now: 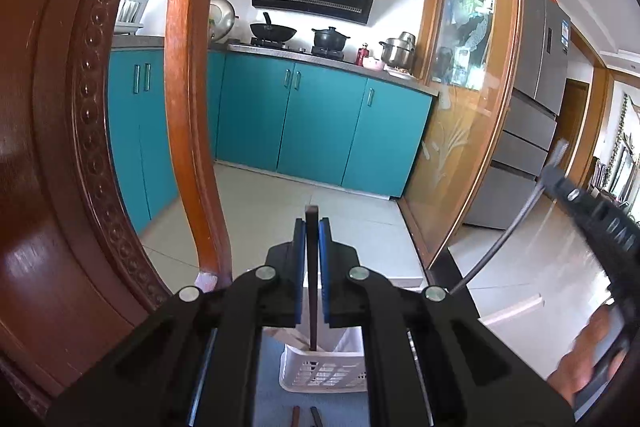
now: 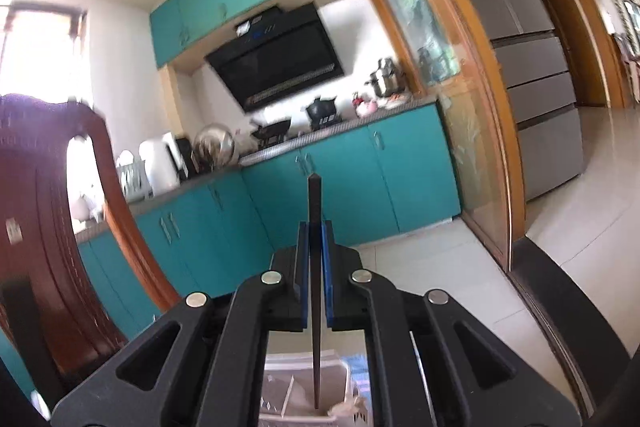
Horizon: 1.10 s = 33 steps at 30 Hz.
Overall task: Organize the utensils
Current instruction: 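Lift both chopsticks over the white holder and open both grippers to drop them, then lower both grippers back to the chopsticks on the cloth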
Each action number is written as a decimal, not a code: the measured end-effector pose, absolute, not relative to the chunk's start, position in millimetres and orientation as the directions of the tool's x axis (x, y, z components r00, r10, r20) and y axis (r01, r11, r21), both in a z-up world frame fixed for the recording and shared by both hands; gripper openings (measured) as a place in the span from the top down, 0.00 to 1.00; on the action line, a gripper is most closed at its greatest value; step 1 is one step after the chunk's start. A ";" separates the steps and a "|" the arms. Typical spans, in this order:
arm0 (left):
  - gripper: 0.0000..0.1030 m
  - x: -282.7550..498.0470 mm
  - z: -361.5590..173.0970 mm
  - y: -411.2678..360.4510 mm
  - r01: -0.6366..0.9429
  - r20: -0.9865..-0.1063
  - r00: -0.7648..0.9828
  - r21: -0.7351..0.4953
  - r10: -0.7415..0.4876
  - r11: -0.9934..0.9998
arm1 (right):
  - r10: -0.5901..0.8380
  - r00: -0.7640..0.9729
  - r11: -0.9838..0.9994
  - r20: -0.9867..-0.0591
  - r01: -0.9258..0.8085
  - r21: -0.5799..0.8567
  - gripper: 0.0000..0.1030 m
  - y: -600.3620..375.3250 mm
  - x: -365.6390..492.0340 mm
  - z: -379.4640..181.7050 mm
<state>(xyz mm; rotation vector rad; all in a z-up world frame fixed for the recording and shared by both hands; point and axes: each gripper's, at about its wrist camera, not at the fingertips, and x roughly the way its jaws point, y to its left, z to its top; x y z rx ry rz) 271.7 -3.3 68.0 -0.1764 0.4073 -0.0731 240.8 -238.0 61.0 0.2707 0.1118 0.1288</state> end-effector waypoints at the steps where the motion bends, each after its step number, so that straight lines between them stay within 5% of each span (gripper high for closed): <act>1: 0.93 271.2 67.9 -3.5 0.036 -0.388 0.915 -0.185 -0.107 0.982 | 0.144 0.983 0.961 -0.114 -0.111 0.255 0.93 -233.3 242.2 55.5; 4: 0.93 266.2 67.3 -3.3 0.041 -0.386 0.916 -0.179 -0.108 0.983 | 0.162 0.974 0.964 -0.156 -0.123 0.236 0.93 -227.2 242.7 49.7; 7: 0.82 258.7 72.5 -4.2 0.042 -0.365 0.925 -0.163 -0.100 0.986 | 0.185 0.967 0.959 -0.175 -0.139 0.249 0.92 -228.0 236.1 48.1; 13: 0.69 233.7 82.3 -2.5 0.057 -0.315 0.944 -0.127 -0.095 0.990 | 0.219 0.966 0.947 -0.139 -0.176 0.268 0.66 -238.6 202.9 61.8; 21: 0.67 192.1 53.8 -5.4 0.121 -0.354 0.928 -0.012 -0.117 0.993 | 0.412 0.892 0.910 -0.187 -0.392 0.136 0.65 -225.8 145.0 53.3; 25: 0.67 198.1 13.4 -6.1 0.096 -0.516 0.855 0.064 -0.049 0.993 | 0.435 0.823 0.899 -0.366 -0.420 0.124 0.65 -216.7 155.4 -4.0; 28: 0.67 217.7 -14.1 3.0 0.092 -0.643 0.762 -0.003 -0.073 0.996 | 0.307 0.746 0.949 -0.591 -0.289 0.127 0.65 -211.9 190.9 -51.1; 33: 0.67 247.6 -67.0 14.2 0.028 -0.831 0.551 -0.063 -0.068 0.998 | 0.132 0.583 0.989 -0.802 -0.135 0.065 0.65 -209.3 233.6 -113.2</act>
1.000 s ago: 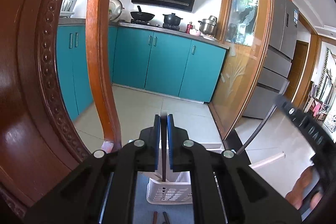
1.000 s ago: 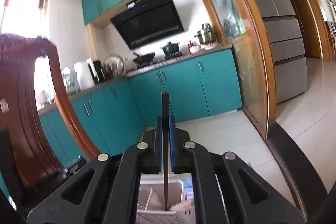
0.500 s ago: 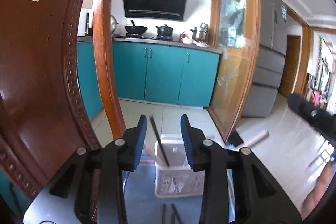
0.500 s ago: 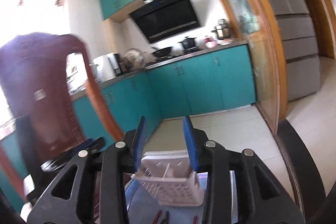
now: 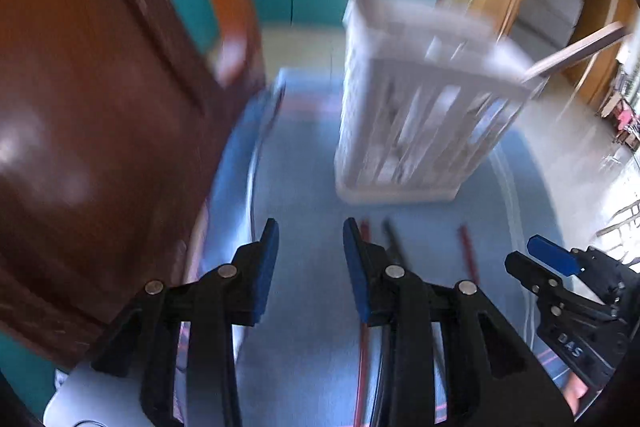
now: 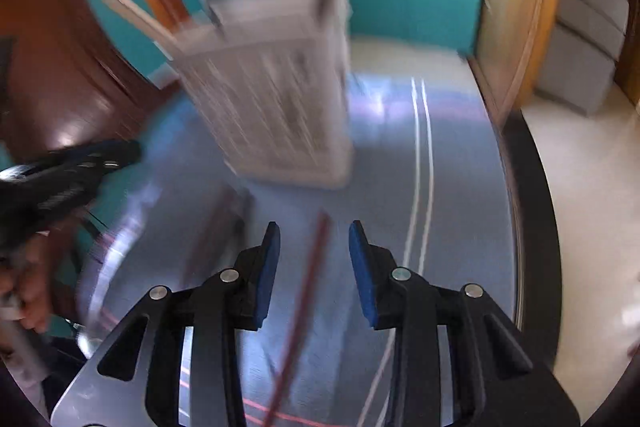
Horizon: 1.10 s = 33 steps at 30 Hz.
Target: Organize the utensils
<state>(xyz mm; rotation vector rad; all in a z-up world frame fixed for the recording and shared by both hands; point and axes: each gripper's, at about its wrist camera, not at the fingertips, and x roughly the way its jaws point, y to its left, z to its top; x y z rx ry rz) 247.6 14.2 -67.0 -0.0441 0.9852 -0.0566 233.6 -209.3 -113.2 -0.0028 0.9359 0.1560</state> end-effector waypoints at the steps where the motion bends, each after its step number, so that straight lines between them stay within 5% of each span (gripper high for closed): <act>1: 0.67 251.6 -77.0 16.6 0.016 -0.852 0.517 -0.084 -0.080 0.996 | 0.125 0.568 0.990 -0.813 -0.121 0.068 0.65 -210.5 236.3 -119.8; 15: 0.45 233.0 -80.4 14.4 -0.031 -0.857 0.514 -0.060 -0.036 0.998 | 0.034 0.542 0.995 -0.840 -0.095 -0.021 0.65 -191.1 254.2 -156.5; 19: 0.44 234.6 -87.1 16.0 -0.021 -0.870 0.493 -0.046 -0.030 0.999 | 0.009 0.560 0.998 -0.828 -0.063 -0.032 0.90 -191.5 253.5 -157.3; 33: 0.37 237.5 -104.8 0.6 0.011 -0.888 0.460 -0.001 -0.006 1.000 | 0.037 0.568 0.999 -0.822 -0.042 0.017 0.90 -211.1 258.8 -159.1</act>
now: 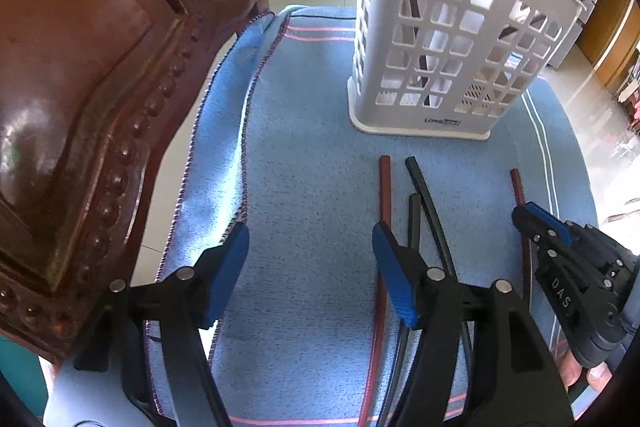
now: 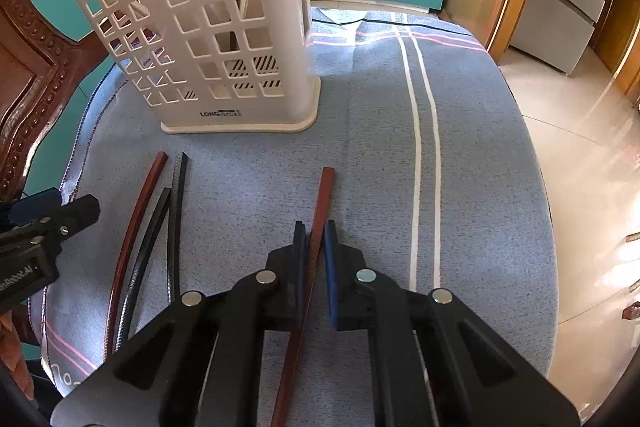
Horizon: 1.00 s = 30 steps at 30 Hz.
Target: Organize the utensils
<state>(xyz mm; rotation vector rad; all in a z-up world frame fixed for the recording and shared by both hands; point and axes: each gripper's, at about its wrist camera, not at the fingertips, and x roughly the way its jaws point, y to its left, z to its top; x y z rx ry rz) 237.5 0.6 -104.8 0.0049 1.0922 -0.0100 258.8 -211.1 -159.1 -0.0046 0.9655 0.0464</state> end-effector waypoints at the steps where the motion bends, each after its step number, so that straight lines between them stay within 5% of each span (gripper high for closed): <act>1: 0.37 237.4 -106.0 -0.9 0.013 -0.889 0.458 0.003 -0.004 1.000 | 0.037 0.568 0.999 -0.822 -0.036 0.020 0.90 -213.0 259.4 -159.1; 30: 0.27 253.8 -136.6 -18.1 0.024 -0.903 0.429 0.035 0.022 0.999 | 0.039 0.586 0.999 -0.809 -0.026 0.029 0.91 -221.2 254.5 -151.3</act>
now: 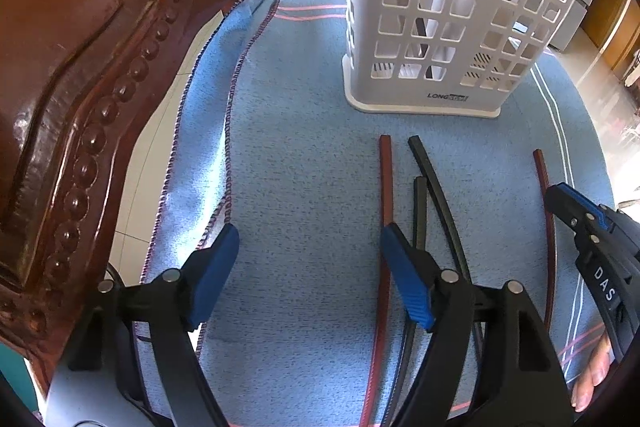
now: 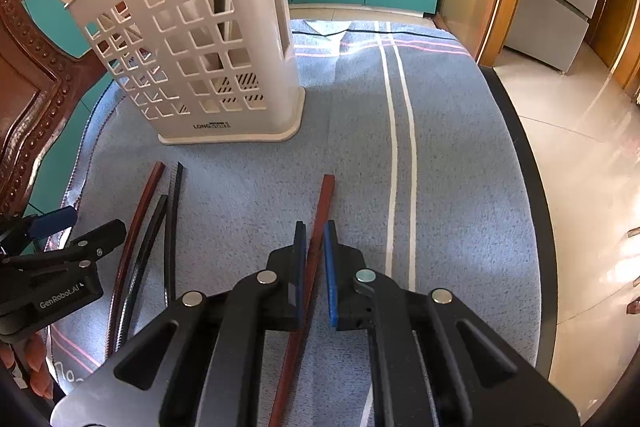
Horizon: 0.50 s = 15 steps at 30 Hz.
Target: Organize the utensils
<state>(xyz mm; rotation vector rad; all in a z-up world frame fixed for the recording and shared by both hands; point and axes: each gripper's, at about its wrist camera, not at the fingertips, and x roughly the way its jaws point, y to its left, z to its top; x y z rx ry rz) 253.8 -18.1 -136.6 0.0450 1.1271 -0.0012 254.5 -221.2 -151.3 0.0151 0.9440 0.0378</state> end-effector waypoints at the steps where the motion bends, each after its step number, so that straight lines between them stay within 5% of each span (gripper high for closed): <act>1: 0.27 255.1 -137.0 -16.3 0.024 -0.906 0.423 0.011 0.000 1.000 | 0.038 0.584 0.999 -0.811 -0.022 0.031 0.90 -221.5 255.3 -152.3; 6: 0.27 262.5 -137.5 -1.3 -0.002 -0.909 0.411 -0.078 -0.070 0.997 | 0.055 0.583 0.998 -0.811 -0.013 0.058 0.85 -224.8 254.9 -150.3; 15: 0.27 269.5 -149.0 -12.2 0.021 -0.916 0.396 -0.052 -0.056 0.998 | 0.056 0.581 0.998 -0.812 -0.018 0.056 0.76 -223.8 253.1 -149.2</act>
